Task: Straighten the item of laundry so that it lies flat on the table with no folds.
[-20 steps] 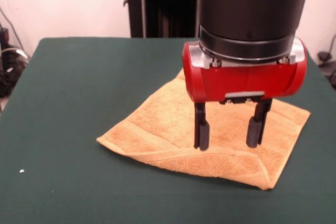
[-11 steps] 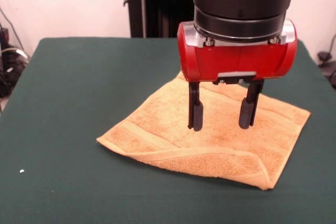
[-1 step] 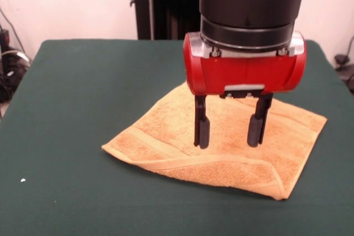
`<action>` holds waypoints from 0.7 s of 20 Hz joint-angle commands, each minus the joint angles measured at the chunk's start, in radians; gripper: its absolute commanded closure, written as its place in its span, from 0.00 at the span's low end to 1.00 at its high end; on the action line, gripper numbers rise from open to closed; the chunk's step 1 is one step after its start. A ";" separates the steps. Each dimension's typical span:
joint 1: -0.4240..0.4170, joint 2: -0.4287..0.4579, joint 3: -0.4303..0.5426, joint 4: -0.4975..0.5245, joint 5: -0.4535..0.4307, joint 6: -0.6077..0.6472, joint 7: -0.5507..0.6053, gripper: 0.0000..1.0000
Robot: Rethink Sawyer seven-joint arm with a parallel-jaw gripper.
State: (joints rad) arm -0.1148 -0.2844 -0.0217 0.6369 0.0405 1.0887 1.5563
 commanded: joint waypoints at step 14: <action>-0.020 0.079 0.111 0.253 -0.001 -0.174 0.043 0.00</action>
State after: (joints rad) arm -0.1261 -0.2726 -0.0100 0.6831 0.0408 0.9582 1.5563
